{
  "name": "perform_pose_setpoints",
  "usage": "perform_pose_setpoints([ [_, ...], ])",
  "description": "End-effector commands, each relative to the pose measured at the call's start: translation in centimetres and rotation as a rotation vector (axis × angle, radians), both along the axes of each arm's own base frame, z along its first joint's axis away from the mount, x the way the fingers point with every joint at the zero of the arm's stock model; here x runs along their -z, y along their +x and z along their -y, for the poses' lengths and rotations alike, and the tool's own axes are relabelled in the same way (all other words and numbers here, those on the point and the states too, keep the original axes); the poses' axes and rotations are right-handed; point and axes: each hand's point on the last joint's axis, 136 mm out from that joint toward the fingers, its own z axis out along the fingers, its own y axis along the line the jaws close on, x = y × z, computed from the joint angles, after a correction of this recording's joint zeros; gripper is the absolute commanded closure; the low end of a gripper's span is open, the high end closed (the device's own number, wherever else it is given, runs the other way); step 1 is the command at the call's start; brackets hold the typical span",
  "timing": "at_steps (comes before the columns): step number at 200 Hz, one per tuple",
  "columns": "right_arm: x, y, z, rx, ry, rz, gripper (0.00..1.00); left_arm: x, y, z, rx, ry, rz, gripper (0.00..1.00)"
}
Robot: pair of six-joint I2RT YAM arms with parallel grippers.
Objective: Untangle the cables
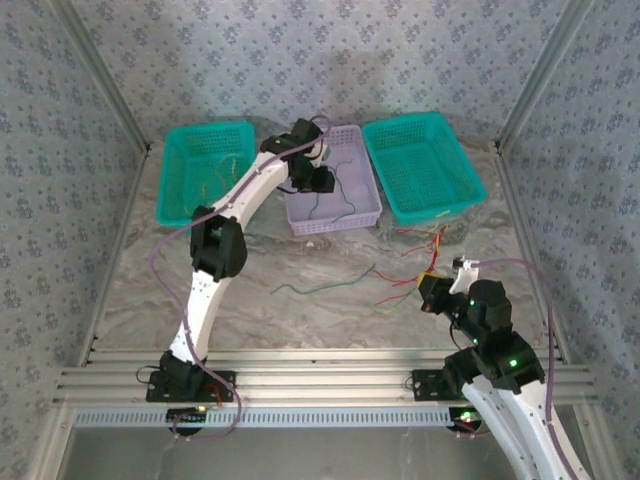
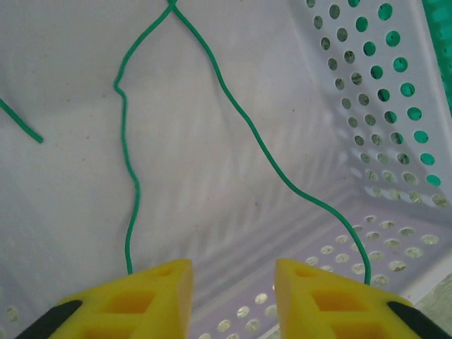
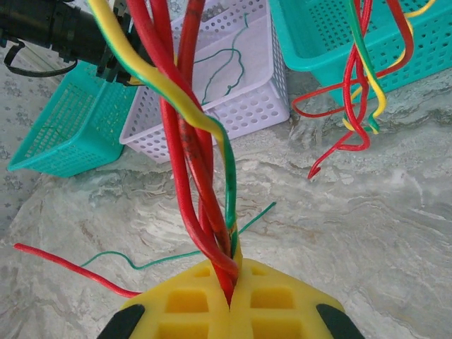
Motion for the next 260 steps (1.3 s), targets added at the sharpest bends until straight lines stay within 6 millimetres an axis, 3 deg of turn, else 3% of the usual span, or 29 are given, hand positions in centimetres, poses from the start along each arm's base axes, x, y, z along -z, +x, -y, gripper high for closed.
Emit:
perform_pose_setpoints([
  [1, -1.4, -0.4, -0.1, -0.007, 0.032, 0.023, 1.00, -4.2, -1.8, 0.0, 0.028, 0.013, 0.052, 0.56],
  [21, -1.5, -0.4, 0.0, -0.007, 0.027, 0.027, 1.00, -8.4, -3.6, 0.4, 0.047, -0.023, 0.144, 0.42],
  [39, -1.4, -0.3, 0.0, -0.004, 0.024, 0.032, 1.00, -11.3, -5.8, 0.3, 0.055, -0.050, 0.195, 0.39],
  [65, -1.2, -0.2, 0.0, -0.001, 0.018, 0.029, 1.00, -13.4, -9.2, -0.6, 0.041, -0.063, 0.238, 0.36],
  [80, -0.9, -0.1, -0.1, -0.006, 0.019, 0.026, 1.00, -12.9, -11.3, -1.6, 0.027, -0.070, 0.238, 0.34],
  [134, -0.4, 0.4, -0.2, -0.007, 0.008, 0.015, 1.00, -7.9, -17.1, -5.2, -0.042, -0.030, 0.150, 0.32],
  [188, -0.4, 0.8, -0.5, -0.015, 0.001, 0.015, 1.00, -1.2, -20.8, -9.1, -0.119, 0.091, 0.038, 0.27],
  [207, -0.3, 0.8, -0.5, -0.016, -0.001, 0.011, 1.00, 0.6, -21.2, -9.9, -0.140, 0.113, 0.032, 0.19],
  [260, -0.2, 0.8, -0.5, -0.021, -0.005, 0.004, 1.00, 4.3, -22.3, -11.5, -0.149, 0.197, -0.007, 0.15],
])
